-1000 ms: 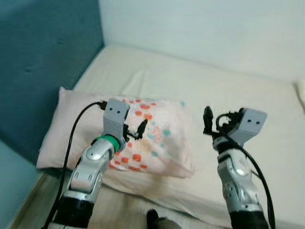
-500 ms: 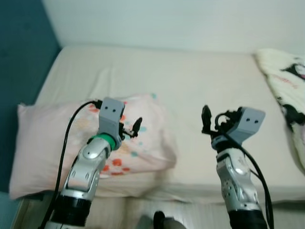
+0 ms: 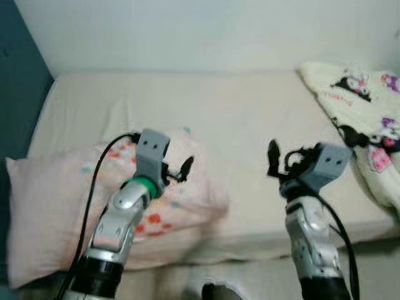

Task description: Clean up the room

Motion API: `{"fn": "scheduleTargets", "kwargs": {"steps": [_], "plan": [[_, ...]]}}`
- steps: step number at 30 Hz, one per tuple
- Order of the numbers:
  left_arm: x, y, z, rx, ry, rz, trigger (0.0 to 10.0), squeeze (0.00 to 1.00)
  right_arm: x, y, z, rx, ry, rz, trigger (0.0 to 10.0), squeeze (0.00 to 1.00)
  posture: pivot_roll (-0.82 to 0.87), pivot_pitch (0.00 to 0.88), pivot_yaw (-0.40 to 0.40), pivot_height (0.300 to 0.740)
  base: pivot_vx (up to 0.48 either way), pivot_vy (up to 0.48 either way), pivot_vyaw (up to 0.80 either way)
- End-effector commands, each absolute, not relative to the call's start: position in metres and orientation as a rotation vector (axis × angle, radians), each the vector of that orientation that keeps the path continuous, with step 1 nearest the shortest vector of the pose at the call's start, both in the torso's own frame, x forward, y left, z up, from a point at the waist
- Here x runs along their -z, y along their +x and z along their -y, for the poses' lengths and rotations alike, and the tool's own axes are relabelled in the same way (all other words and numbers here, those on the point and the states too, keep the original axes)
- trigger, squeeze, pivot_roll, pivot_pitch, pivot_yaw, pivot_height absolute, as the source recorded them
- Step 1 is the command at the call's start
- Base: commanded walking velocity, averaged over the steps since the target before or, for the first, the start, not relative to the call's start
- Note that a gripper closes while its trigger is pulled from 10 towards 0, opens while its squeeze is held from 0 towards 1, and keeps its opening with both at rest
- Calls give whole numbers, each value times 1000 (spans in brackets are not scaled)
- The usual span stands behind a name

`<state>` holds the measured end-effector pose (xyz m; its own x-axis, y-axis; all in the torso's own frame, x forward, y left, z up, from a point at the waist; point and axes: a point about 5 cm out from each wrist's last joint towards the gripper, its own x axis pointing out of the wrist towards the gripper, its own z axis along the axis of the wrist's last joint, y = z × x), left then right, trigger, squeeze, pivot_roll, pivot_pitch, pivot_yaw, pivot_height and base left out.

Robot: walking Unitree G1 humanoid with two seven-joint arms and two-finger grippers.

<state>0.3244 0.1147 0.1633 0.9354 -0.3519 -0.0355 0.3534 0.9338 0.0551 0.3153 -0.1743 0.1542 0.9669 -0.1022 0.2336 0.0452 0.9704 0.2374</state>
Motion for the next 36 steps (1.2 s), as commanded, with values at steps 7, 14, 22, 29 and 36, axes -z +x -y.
{"fn": "scheduleTargets", "kwargs": {"steps": [7,14,22,29,36], "plan": [[-156,323,-112,369,56,-51,10000,0,-149,313,180,98,226,232,10000,0,43,148,17,739,0,480,0],[-156,323,-112,370,57,-50,10000,0,-149,313,180,99,229,232,10000,0,43,148,17,739,0,480,0],[-157,323,-113,368,56,-49,10000,0,-149,313,180,98,227,230,10000,0,44,149,20,739,0,480,0],[-159,322,-111,381,45,-30,10000,0,-149,313,180,100,227,234,10000,0,44,149,20,739,0,343,0],[-160,321,-110,394,61,-21,10000,0,-148,313,180,103,226,232,10000,0,44,149,20,739,0,0,0]]}}
